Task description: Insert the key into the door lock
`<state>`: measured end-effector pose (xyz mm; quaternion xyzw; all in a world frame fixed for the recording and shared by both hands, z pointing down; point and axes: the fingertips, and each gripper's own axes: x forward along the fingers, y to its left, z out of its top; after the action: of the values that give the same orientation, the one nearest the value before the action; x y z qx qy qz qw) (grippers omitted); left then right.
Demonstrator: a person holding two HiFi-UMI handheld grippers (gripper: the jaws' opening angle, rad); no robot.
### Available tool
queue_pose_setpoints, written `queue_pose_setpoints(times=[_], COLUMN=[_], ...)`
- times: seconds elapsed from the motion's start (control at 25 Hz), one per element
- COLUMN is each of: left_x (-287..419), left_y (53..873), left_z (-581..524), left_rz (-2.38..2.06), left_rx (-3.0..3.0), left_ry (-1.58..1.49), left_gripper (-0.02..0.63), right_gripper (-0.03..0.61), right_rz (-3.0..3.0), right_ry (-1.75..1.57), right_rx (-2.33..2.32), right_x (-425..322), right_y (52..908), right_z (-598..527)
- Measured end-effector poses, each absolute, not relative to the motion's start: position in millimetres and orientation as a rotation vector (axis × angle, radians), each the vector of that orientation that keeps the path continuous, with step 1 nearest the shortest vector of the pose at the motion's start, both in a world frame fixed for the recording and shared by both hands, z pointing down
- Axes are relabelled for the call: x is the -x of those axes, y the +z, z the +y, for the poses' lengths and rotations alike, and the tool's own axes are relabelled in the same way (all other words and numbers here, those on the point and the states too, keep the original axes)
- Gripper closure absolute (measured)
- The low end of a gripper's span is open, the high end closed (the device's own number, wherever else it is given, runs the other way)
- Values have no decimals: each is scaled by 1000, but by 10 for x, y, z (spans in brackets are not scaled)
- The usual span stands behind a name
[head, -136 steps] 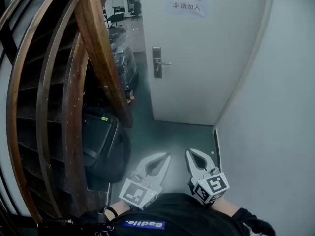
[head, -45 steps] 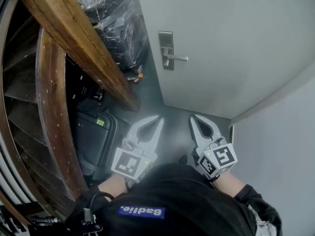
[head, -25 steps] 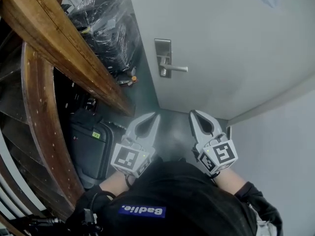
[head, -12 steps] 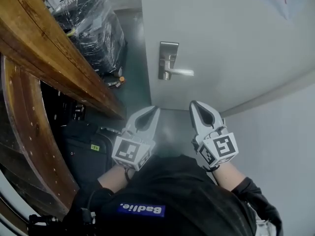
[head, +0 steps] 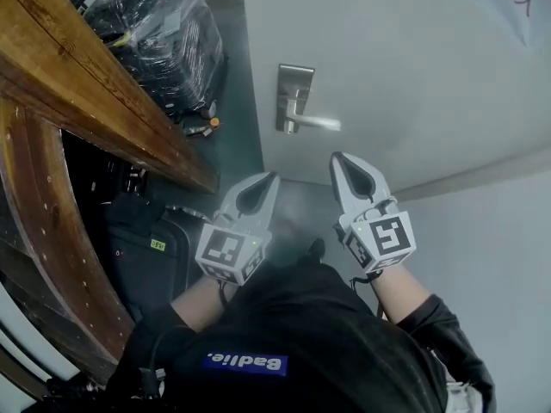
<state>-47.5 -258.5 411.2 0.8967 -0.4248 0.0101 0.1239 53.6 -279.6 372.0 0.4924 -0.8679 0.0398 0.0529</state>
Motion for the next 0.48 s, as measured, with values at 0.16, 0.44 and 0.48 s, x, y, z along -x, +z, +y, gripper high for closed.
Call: queue_pose_setpoints(times=[0.16,0.44,0.48], left_x=[356,260,263], left_y=[4231,4462,4513], left_z=[-2658,-2813,-2851], left_rz=[-1281,-1310,-1310], left_rx=[-2569,-2517,-2504], left_ry=[66,95,98], left_gripper=[594,594,594], right_gripper=[572,572,572], right_rz=[-2638,-2604,-2586], right_ry=[46,-106,-132], right_rx=[-1430,-1322,-1306], right_x=[-585,-572,-554], right_y=[3724,3850,3881], right_z=[-3013,-3315,-3367])
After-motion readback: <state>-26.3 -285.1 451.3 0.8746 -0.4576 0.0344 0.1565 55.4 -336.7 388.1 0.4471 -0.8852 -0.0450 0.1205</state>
